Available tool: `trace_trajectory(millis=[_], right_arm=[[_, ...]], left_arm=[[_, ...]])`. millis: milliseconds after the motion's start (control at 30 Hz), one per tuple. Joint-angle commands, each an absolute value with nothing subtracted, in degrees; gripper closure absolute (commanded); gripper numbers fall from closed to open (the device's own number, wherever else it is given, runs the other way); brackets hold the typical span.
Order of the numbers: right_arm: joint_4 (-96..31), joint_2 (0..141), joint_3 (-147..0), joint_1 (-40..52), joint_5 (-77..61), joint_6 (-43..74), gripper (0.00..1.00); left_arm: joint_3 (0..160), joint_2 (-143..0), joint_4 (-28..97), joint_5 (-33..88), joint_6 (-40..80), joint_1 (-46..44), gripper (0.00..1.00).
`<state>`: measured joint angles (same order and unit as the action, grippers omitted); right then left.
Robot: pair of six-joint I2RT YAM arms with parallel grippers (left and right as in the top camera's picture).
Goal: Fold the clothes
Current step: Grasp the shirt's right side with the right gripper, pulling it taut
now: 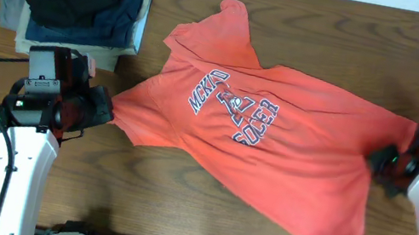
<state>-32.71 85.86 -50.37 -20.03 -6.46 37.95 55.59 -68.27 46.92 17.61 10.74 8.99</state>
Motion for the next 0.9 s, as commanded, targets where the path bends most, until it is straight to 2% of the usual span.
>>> trace_trajectory(millis=[0, 67, 100, 167, 200, 233, 267, 300, 667, 800, 867], right_arm=[[-33.1, 85.8, -61.5, -20.7, -6.6, 38.4, 0.99], [-34.2, 87.0, -67.8, -20.7, -6.5, 37.4, 0.99], [-35.4, 87.9, -71.2, -20.7, -6.2, 37.1, 0.95], [-38.0, 90.2, -77.0, -20.7, -6.2, 35.7, 0.64], [-40.0, 91.9, -80.2, -20.7, -6.2, 34.9, 0.37], [-41.7, 93.3, -82.5, -20.7, -6.2, 33.9, 0.16], [-43.2, 94.6, -84.2, -20.7, -6.2, 32.9, 0.04], [-45.1, 95.9, -85.7, -20.7, -6.3, 32.0, 0.01], [-64.1, 100.7, -87.5, -20.2, -9.9, 24.6, 0.01], [-65.0, 100.7, -86.0, -19.4, -5.7, 22.4, 0.01], [-63.9, 100.7, -84.2, -19.1, -0.5, 23.7, 0.04]], left_arm=[[54.6, -68.9, 47.1, 16.8, 11.3, 9.2, 0.94], [54.6, -69.3, 47.0, 16.8, 11.3, 9.2, 0.94], [54.6, -69.5, 47.0, 16.8, 11.3, 9.2, 0.94], [54.6, -69.9, 46.9, 16.8, 11.3, 9.2, 0.94], [54.6, -70.1, 46.8, 16.8, 11.3, 9.2, 0.94], [54.6, -70.3, 46.7, 16.9, 11.3, 9.2, 0.94], [54.6, -70.4, 46.6, 16.9, 11.5, 9.2, 0.94], [54.6, -70.5, 46.4, 16.9, 11.8, 9.2, 0.94], [54.6, -70.8, 46.2, 17.5, 12.6, 9.1, 0.94], [54.6, -70.8, 46.2, 17.5, 12.6, 9.1, 0.94], [54.6, -70.8, 46.2, 17.5, 12.6, 9.1, 0.94]])
